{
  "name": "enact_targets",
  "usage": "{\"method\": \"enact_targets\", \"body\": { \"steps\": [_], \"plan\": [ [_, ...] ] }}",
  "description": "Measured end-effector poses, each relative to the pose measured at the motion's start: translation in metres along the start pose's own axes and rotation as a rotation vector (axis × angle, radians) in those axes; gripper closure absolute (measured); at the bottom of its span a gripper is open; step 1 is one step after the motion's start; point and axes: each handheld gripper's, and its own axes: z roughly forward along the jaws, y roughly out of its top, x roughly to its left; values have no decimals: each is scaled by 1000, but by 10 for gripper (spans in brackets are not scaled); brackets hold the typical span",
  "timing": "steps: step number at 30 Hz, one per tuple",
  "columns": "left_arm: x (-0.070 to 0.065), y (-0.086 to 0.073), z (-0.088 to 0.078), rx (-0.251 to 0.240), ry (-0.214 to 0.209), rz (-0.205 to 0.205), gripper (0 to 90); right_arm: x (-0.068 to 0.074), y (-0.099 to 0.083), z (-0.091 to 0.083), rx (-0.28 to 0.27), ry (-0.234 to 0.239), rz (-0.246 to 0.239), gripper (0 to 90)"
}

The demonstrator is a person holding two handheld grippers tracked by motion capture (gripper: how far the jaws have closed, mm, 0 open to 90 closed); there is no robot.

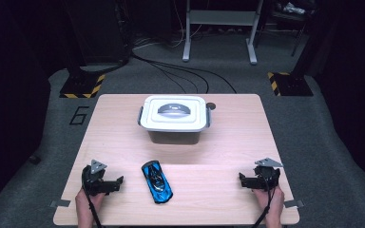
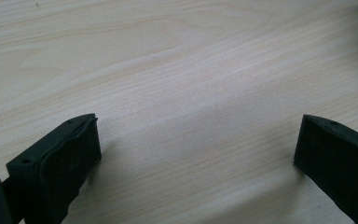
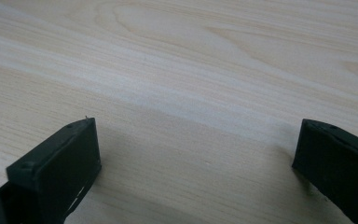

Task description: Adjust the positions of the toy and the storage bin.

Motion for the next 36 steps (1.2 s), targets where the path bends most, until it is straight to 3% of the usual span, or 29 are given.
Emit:
{"method": "enact_targets", "body": {
  "steps": [22, 25, 31, 36],
  "plan": [
    [0, 0, 0, 0, 0, 0, 5, 2, 1, -3, -8, -6, 23, 0],
    [0, 0, 0, 0, 2, 0, 5, 8, 2, -7, -20, 2, 37, 0],
    [0, 0, 0, -1, 1, 0, 5, 25, 10, -16, -31, 9, 20, 0],
    [0, 0, 0, 0, 2, 1, 5, 46, 20, -25, -42, 45, -12, 0]
  ]
}}
